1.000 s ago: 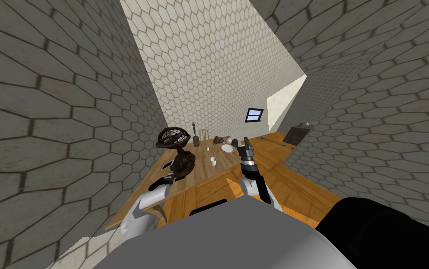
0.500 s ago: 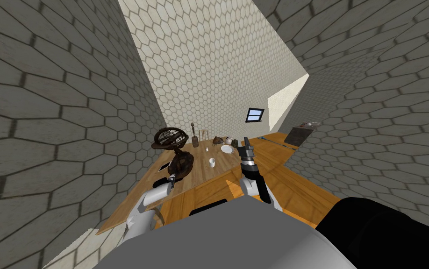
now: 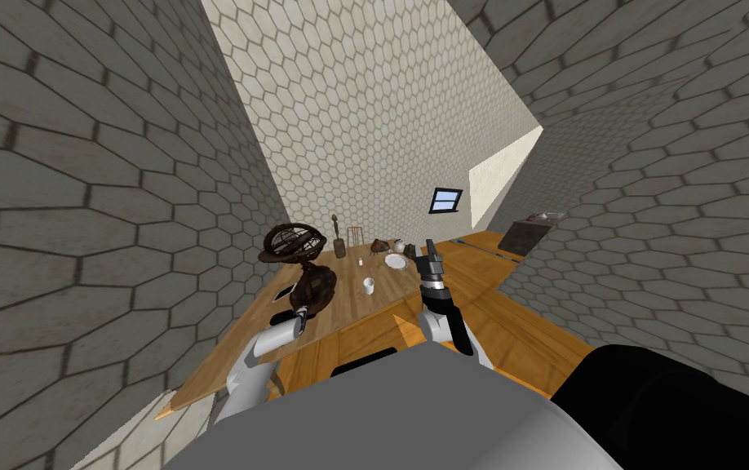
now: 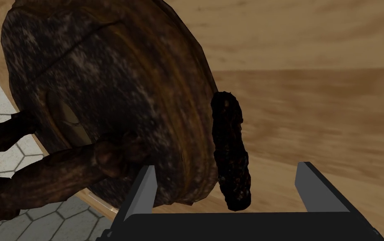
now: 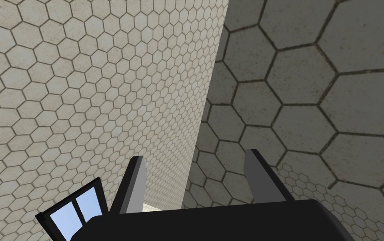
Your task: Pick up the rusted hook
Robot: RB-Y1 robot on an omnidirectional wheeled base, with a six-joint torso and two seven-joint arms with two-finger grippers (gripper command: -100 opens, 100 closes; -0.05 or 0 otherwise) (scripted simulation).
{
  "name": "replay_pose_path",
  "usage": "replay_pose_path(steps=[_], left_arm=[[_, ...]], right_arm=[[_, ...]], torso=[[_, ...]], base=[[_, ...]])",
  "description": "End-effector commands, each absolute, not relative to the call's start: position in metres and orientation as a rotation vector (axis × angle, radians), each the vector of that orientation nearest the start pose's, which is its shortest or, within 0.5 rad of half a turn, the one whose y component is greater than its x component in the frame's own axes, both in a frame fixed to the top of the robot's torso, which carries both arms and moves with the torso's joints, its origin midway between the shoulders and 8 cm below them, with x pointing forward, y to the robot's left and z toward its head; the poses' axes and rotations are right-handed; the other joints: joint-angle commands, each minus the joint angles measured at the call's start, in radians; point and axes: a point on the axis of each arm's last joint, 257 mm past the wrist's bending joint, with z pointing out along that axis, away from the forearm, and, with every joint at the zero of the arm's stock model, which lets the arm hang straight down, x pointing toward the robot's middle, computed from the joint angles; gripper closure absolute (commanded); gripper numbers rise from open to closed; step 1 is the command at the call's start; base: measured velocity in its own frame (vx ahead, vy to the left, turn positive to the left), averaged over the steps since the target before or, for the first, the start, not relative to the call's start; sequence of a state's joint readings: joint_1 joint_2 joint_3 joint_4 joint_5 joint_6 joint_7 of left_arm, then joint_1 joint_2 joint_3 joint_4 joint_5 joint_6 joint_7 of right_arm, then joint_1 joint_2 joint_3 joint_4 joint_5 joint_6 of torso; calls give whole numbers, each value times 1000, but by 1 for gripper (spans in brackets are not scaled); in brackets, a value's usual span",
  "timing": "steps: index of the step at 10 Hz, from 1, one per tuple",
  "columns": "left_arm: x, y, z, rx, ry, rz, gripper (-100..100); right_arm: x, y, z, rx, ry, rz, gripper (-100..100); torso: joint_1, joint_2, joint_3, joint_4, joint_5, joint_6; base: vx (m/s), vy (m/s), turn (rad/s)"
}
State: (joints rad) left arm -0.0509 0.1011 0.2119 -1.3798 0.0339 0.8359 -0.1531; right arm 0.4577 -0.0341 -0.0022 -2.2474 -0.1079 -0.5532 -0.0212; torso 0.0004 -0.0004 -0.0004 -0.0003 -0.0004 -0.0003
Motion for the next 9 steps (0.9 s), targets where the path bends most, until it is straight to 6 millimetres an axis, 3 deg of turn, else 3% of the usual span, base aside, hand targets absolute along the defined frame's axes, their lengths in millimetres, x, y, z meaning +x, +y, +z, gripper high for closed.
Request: replay_pose_path(steps=[1, 4, 5, 9], left_arm=[[429, 349, -472, -1853, 1792, -407, -100], [428, 348, -478, -1853, 1794, -406, -100], [428, 348, -478, -1852, 1793, -407, 100], [425, 347, -481, -1859, 1798, -401, 100]], right_arm=[[343, -286, 34, 662, 524, 1414, 0], [343, -286, 34, 662, 524, 1414, 0], [343, -286, 34, 662, 524, 1414, 0], [343, -286, 34, 662, 524, 1414, 0]], torso=[[0, 0, 0, 0, 0, 0], [2, -3, -2, -1, 0, 0], [1, -1, -1, 0, 0, 0], [1, -3, -1, 1, 0, 1]], base=[[26, 10, 3], [42, 18, 1], [0, 0, 0], [-1, 0, 3]])
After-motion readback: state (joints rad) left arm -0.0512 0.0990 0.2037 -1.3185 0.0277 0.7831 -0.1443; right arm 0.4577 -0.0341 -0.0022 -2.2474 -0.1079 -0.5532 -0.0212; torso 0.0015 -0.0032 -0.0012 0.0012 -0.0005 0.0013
